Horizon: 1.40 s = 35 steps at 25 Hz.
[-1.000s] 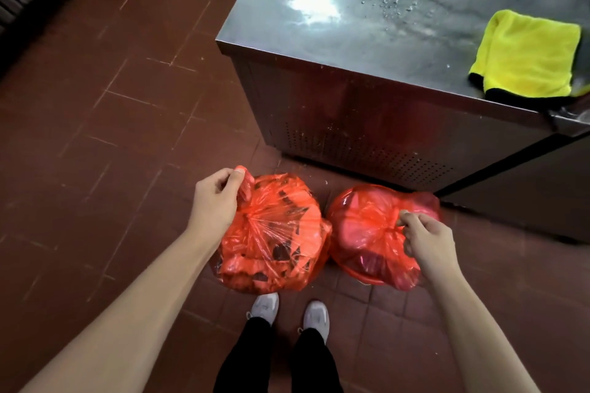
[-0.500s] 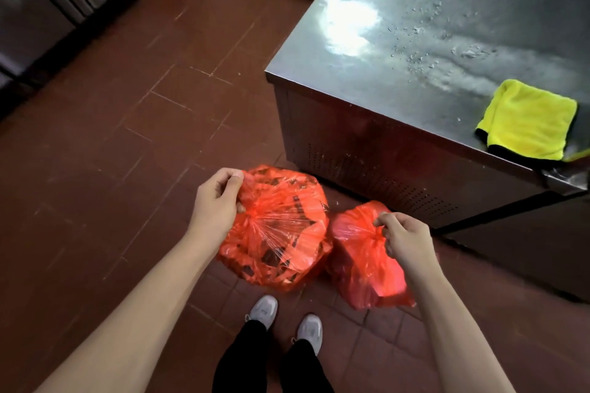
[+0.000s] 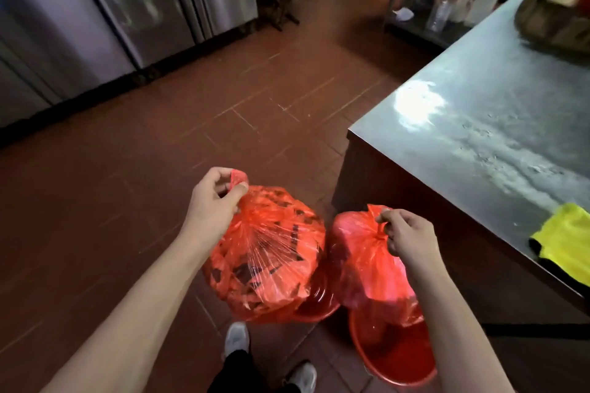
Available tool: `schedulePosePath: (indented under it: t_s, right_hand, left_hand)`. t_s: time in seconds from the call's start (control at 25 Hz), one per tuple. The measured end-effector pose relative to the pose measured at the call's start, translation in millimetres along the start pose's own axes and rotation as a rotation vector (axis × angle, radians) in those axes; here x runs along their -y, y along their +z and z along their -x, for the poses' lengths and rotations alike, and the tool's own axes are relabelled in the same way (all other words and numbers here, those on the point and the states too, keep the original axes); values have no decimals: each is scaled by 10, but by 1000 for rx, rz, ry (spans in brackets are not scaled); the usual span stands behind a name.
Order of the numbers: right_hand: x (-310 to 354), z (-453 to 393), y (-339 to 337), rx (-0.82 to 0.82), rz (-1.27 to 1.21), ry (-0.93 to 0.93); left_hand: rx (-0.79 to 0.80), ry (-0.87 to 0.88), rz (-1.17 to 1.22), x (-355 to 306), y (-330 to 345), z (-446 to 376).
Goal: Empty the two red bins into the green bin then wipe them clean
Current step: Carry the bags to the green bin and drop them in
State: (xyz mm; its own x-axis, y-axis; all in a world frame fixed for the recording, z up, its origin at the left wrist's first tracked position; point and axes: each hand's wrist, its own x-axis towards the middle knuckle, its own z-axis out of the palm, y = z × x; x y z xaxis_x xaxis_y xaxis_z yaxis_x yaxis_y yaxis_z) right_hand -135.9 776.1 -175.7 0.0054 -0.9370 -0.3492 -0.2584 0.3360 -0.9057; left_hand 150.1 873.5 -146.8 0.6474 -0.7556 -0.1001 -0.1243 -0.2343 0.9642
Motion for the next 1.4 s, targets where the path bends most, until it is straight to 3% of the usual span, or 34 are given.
schedulePosePath:
  t_s: [0.56,1.0,1.4]
  right_hand:
    - [1157,493,2300,378,61,-162]
    - [1763,1472,4456,685,152,-308]
    - [2092,2587,6018,1013,232,-378]
  left_hand:
    - [-352,13,48,-118,-2291,83]
    - [-681,-1,76,152,-4276,310]
    - [-1046,-89,125,542,-5554,804]
